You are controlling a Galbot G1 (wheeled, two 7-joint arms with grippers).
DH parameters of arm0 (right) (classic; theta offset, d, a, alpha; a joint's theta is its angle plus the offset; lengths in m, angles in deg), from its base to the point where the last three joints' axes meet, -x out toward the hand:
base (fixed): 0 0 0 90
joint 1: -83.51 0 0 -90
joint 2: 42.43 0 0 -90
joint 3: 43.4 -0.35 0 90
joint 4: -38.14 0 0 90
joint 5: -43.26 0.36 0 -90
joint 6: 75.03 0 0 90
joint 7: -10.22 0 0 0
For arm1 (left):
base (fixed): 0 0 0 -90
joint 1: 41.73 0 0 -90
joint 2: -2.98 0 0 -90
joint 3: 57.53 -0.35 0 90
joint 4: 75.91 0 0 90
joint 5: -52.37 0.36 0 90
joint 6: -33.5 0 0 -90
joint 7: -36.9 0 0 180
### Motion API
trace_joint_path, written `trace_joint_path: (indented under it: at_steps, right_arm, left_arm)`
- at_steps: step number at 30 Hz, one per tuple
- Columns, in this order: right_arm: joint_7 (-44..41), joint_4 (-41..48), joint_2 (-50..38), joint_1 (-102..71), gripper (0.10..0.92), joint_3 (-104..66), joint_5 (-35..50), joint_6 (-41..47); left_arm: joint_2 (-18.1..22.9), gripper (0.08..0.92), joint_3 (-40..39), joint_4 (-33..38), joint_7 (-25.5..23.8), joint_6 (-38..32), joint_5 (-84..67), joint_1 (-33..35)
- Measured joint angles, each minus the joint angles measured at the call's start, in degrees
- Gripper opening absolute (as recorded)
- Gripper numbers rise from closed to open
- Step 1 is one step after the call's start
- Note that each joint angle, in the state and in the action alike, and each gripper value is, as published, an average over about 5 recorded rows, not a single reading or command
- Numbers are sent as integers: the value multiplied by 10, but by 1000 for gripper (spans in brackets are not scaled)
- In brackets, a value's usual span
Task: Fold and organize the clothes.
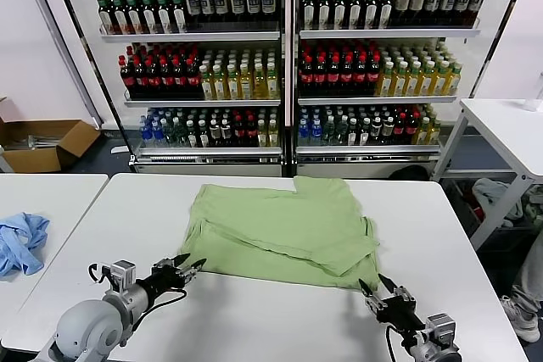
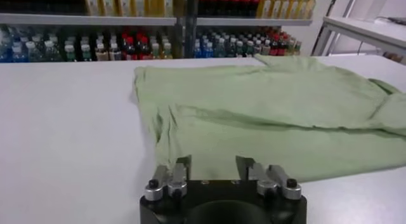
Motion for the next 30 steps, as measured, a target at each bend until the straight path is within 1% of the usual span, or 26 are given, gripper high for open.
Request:
trace_joint_path:
  at_steps: [2, 6, 8, 10, 23, 25, 28, 30]
  right_arm:
    - [0, 3, 1, 2, 221, 3, 3, 2]
    - [-2, 9, 2, 6, 125, 5, 14, 4]
    - [-4, 10, 1, 7, 107, 5, 19, 3]
    - [-5, 10, -1, 6, 106, 5, 24, 2]
    - [-18, 11, -13, 7, 106, 4, 43, -9]
    - [-19, 11, -15, 8, 106, 3, 44, -10]
    - [-20, 11, -18, 7, 106, 2, 45, -10]
    - [-21, 10, -18, 7, 106, 2, 46, -11]
  left_arm:
    - [0, 293, -2, -6, -2, 0, -1, -5]
    - [-2, 172, -5, -15, -5, 0, -2, -12]
    - [-3, 125, -6, -20, -7, 0, -2, -13]
    - [-4, 91, -7, -24, -9, 0, -2, -13]
    - [-15, 83, -3, -23, 7, -2, -13, 3]
    - [-15, 95, 0, -23, 10, -3, -13, 3]
    - [-18, 156, 5, -21, 13, -4, -11, 2]
    - [-22, 216, 9, -19, 13, -4, -9, 2]
